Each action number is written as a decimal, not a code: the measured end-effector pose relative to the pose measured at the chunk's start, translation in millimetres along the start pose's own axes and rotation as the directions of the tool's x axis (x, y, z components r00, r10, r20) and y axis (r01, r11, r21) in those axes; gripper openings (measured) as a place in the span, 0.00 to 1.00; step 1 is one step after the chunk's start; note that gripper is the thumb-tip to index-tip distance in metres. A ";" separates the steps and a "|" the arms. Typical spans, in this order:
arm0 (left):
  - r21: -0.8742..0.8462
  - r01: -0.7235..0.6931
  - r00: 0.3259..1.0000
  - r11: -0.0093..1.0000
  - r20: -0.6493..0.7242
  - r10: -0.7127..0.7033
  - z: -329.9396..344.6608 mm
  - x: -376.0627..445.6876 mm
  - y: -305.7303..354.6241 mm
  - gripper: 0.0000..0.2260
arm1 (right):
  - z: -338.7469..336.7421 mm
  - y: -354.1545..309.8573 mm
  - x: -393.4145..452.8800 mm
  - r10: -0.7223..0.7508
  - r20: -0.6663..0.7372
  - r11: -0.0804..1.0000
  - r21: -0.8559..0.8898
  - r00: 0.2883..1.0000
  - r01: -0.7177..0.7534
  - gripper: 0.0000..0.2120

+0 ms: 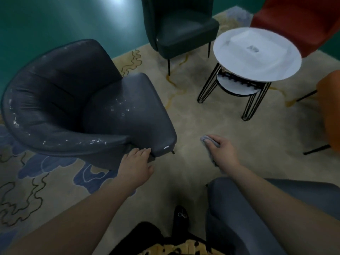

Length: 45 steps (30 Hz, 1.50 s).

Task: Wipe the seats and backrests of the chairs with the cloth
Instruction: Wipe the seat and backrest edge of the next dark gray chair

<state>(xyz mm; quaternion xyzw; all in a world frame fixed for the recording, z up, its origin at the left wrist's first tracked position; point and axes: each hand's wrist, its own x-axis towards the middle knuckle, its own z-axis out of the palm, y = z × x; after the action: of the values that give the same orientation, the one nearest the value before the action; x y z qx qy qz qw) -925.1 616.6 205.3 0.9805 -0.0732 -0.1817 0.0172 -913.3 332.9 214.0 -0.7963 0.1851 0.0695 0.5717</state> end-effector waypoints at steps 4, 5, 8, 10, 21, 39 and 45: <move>-0.008 0.027 0.999 1.000 0.027 -0.027 -14.2 27.7 -7.9 0.31 | 9.2 -9.4 38.6 0.028 0.018 0.999 -0.015 0.999 -0.028 0.13; 0.002 0.030 0.999 1.000 0.032 -0.030 -17.4 36.1 -11.2 0.31 | 13.2 -12.0 47.8 0.034 0.027 0.999 -0.012 0.999 -0.034 0.13; 0.010 0.025 0.998 1.000 0.063 -0.026 -25.4 66.0 -23.7 0.31 | 26.0 -18.5 74.9 0.033 0.057 0.999 0.016 0.998 -0.034 0.13; 0.013 0.013 0.997 1.000 0.072 -0.014 -29.8 90.9 -34.9 0.32 | 32.9 -25.1 96.6 0.028 0.077 0.999 0.030 0.997 -0.030 0.13; 0.017 0.099 0.986 0.995 0.132 -0.100 -64.3 205.8 -106.4 0.33 | 60.0 -113.3 230.1 -0.032 0.133 0.988 -0.146 0.991 0.052 0.13; -0.134 0.679 0.730 0.722 0.227 -0.645 -110.4 305.1 -144.8 0.32 | 210.8 -261.7 464.8 -0.271 0.759 0.763 -0.206 0.593 0.613 0.10; -0.268 0.847 0.526 0.460 0.294 -0.798 -110.4 319.6 -99.9 0.32 | 243.1 -282.4 515.1 -0.184 0.922 0.670 -0.136 0.340 0.730 0.12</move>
<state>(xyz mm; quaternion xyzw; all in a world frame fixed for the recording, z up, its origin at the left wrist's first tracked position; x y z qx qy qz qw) -576.7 668.3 189.3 0.8559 0.4447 -0.2392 0.1116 -308.2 528.1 216.0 -0.7927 -0.3941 0.3268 0.3310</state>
